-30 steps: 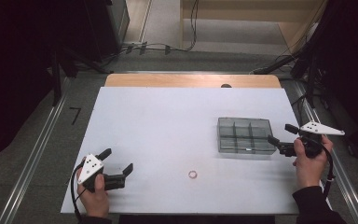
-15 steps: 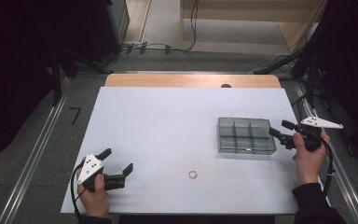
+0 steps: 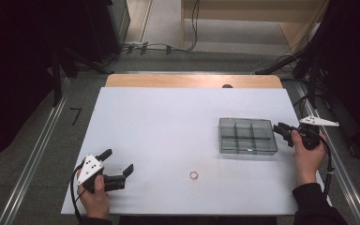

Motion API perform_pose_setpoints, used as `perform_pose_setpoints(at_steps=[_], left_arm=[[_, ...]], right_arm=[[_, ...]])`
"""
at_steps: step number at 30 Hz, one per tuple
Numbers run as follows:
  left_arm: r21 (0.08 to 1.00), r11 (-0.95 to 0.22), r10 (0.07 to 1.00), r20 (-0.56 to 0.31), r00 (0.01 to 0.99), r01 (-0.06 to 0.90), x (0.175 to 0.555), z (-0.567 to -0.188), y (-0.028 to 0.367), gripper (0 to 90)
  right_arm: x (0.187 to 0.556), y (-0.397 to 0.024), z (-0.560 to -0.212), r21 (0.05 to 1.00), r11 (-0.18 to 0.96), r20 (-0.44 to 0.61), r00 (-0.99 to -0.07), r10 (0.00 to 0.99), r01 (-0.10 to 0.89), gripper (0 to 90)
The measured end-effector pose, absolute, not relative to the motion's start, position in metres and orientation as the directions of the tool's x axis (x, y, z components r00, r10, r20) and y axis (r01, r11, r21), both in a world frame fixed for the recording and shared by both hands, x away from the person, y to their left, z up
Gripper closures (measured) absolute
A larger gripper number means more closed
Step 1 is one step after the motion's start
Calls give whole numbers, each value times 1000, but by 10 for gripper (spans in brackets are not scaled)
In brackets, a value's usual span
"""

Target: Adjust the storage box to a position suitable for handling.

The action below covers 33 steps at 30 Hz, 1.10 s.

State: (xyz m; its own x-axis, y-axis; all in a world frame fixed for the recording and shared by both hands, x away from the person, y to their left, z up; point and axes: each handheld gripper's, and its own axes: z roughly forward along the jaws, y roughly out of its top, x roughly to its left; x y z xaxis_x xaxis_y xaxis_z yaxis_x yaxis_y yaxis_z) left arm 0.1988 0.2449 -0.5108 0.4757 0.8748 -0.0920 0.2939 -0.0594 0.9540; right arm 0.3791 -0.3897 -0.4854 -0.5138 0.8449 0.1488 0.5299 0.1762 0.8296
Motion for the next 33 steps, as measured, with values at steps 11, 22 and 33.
perform_pose_setpoints(at_steps=[11,22,33], left_arm=[[954,-63,872,-91,481,295,199,-511,245,0],[951,-75,872,-83,482,300,200,-511,244,0],[951,-66,871,-94,483,303,200,-508,245,0]], right_arm=[[389,-387,-500,802,209,161,-539,827,560,789],[393,-383,-501,793,240,135,-544,828,560,842],[391,-377,-500,796,281,107,-581,807,536,870]])
